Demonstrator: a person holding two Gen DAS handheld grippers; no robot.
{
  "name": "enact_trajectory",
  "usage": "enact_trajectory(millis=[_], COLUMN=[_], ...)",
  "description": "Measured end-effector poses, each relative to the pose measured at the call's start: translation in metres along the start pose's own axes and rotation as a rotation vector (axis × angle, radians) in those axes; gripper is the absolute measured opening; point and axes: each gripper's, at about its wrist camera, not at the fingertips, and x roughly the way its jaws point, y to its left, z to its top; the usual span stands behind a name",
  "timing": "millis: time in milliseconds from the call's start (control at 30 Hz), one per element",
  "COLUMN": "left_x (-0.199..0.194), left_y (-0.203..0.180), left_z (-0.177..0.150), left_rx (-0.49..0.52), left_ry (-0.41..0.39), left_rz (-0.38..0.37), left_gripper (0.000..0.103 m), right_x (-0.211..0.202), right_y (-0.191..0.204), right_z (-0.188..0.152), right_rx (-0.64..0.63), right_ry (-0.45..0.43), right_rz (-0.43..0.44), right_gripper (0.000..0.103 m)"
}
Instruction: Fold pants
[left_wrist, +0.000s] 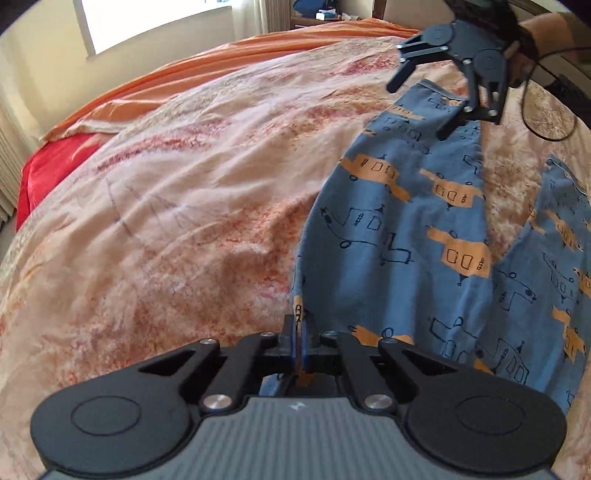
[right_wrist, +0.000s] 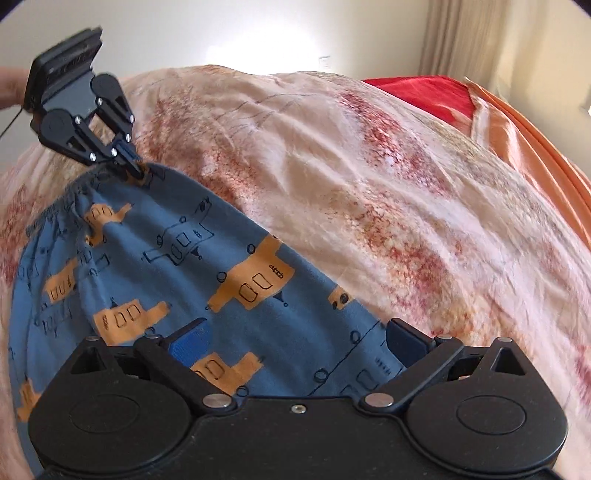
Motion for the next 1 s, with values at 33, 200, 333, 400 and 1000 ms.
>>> enact_trajectory(millis=[33, 200, 333, 400, 1000], left_x=[-0.006, -0.032, -0.046, -0.049, -0.051], left_y=[-0.005, -0.029, -0.046, -0.05, -0.055], left_z=[0.001, 0.001, -0.003, -0.006, -0.021], left_rx=[0.013, 0.062, 0.108, 0.115, 0.021], left_ry=[-0.019, -0.1, -0.134, -0.135, -0.137], left_rz=[0.001, -0.027, -0.093, -0.124, 0.048], left_gripper=[0.001, 0.001, 0.001, 0.001, 0.001], right_x=[0.005, 0.033, 0.051, 0.055, -0.018], right_y=[-0.003, -0.02, -0.023, -0.021, 0.008], right_z=[0.004, 0.023, 0.031, 0.032, 0.011], right_rx=[-0.064, -0.233, -0.299, -0.34, -0.253], right_ry=[0.017, 0.151, 0.229, 0.254, 0.162], right_rz=[-0.024, -0.024, 0.027, 0.043, 0.053], right_gripper=[0.097, 0.082, 0.075, 0.06, 0.0])
